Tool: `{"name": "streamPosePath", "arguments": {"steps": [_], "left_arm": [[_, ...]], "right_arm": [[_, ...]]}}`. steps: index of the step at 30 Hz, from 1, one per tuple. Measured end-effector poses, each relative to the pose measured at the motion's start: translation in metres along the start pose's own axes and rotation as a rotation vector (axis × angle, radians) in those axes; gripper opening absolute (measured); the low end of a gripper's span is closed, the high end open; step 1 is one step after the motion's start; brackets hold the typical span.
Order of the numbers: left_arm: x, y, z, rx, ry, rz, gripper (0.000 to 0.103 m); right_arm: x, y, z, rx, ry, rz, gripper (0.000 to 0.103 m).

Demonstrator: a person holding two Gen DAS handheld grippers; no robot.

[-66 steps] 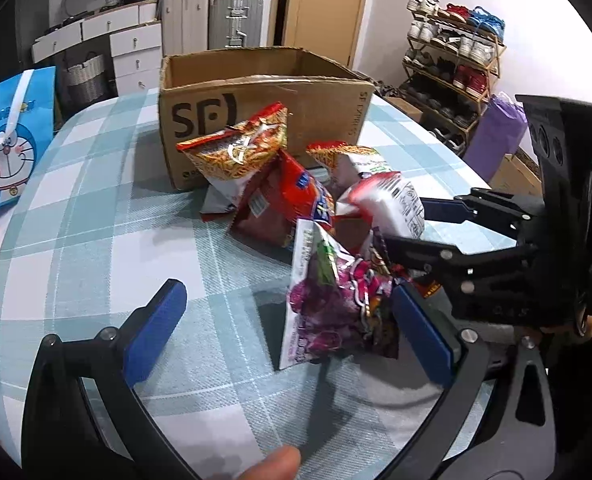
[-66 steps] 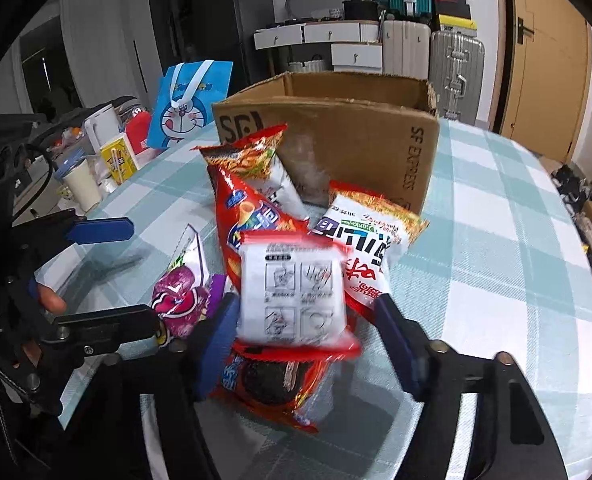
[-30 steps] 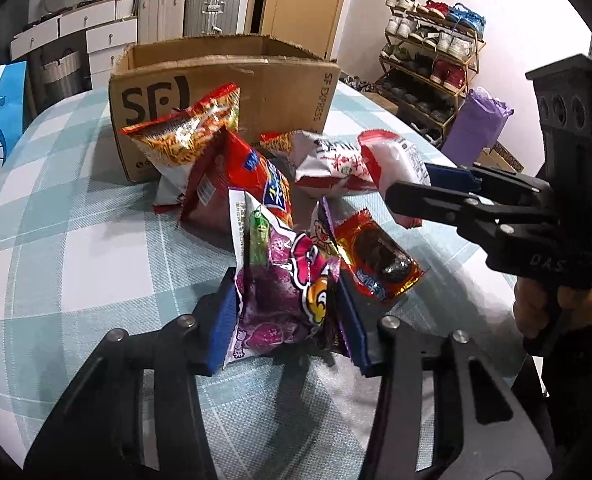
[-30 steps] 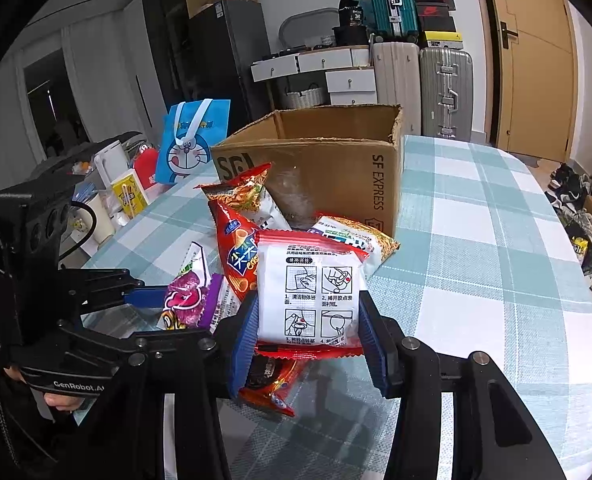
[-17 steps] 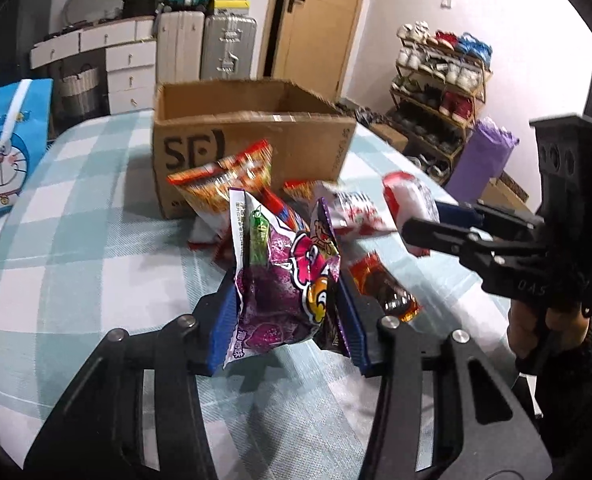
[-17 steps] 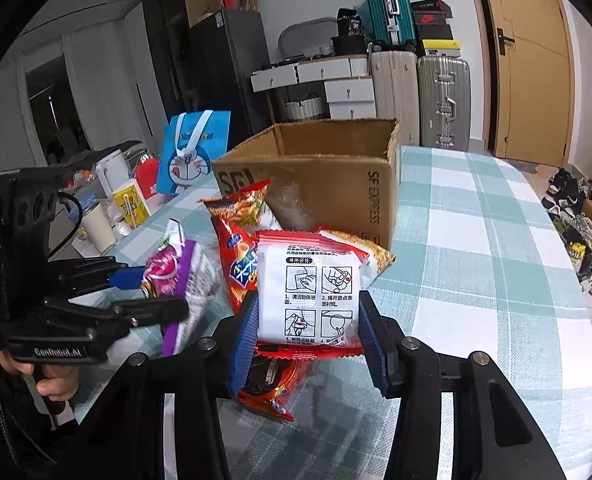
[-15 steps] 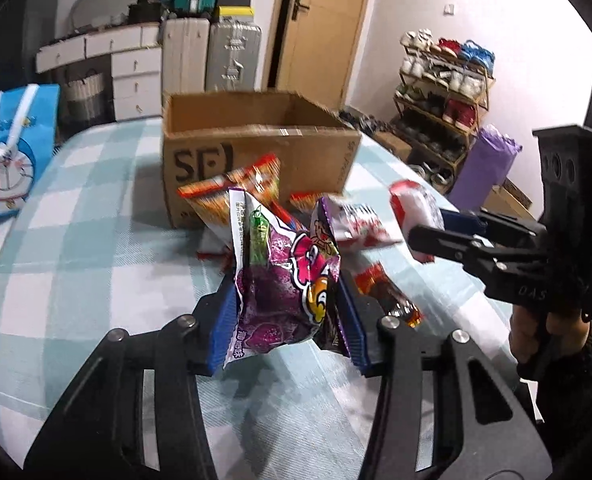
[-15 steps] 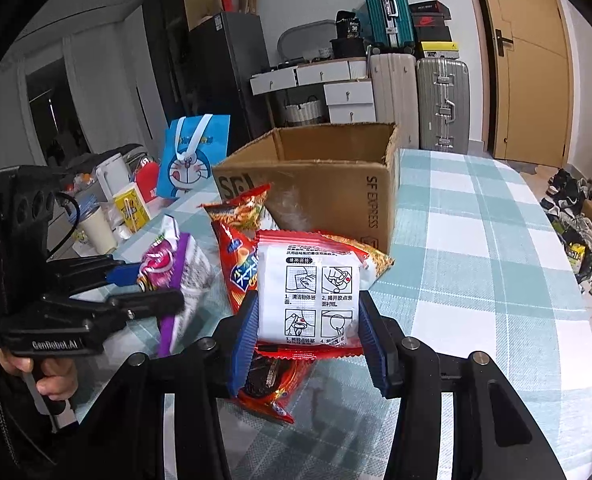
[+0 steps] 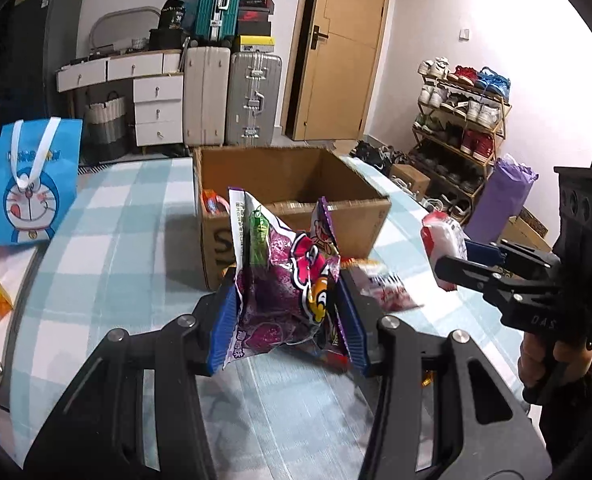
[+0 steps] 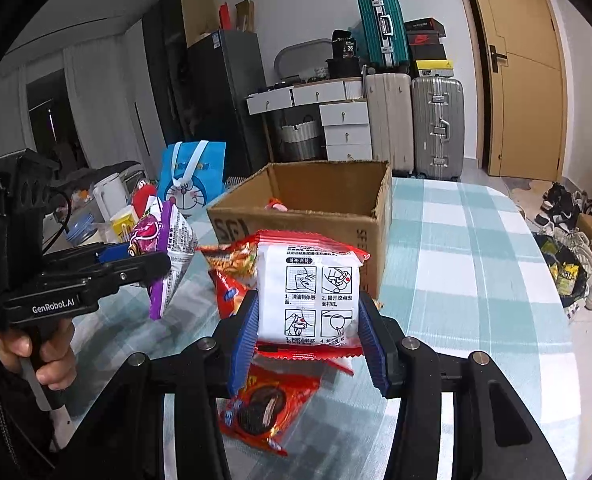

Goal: Organize snacks
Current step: 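Carry both held packs over the open cardboard box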

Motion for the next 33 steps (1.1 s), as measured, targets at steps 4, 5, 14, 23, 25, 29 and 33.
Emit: {"name": "streamPosePath", "arguments": {"steps": [4,5,14,23,25,29,33], "left_arm": [[0.005,-0.018,0.008,-0.008,-0.012,-0.011,0.044],[0.006,-0.023,0.009,-0.006,-0.015,-0.015,0.044],[0.03,-0.06,0.017,-0.017,-0.042,-0.038,0.044],[0.055,-0.092,0.028,-0.036,-0.059,-0.054,0.044],[0.061,-0.096,0.03,-0.038,-0.059,-0.054,0.044],[0.076,-0.104,0.036,-0.043,-0.067,-0.053,0.044],[0.092,-0.11,0.04,-0.044,-0.074,-0.045,0.044]], "right_arm": [[0.004,-0.011,-0.002,0.0,0.007,-0.01,0.048],[0.005,-0.014,-0.002,0.003,0.005,-0.012,0.048],[0.017,-0.043,-0.002,-0.005,0.003,-0.041,0.048],[0.033,-0.069,-0.008,-0.005,-0.002,-0.059,0.048],[0.036,-0.074,-0.009,-0.003,-0.002,-0.06,0.048],[0.045,-0.082,-0.011,-0.005,-0.006,-0.06,0.048],[0.054,-0.089,-0.012,-0.001,-0.011,-0.056,0.048]]}}
Point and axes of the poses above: each gripper's, at about its wrist camera, not at the fingertips, and x roughly the way its jaws point, z to its left, y to its underside, the point moved 9 cm from there along x, roughly the way its jaws point, and after that the axes turned 1 degree about -y, right-handed, at the moved point
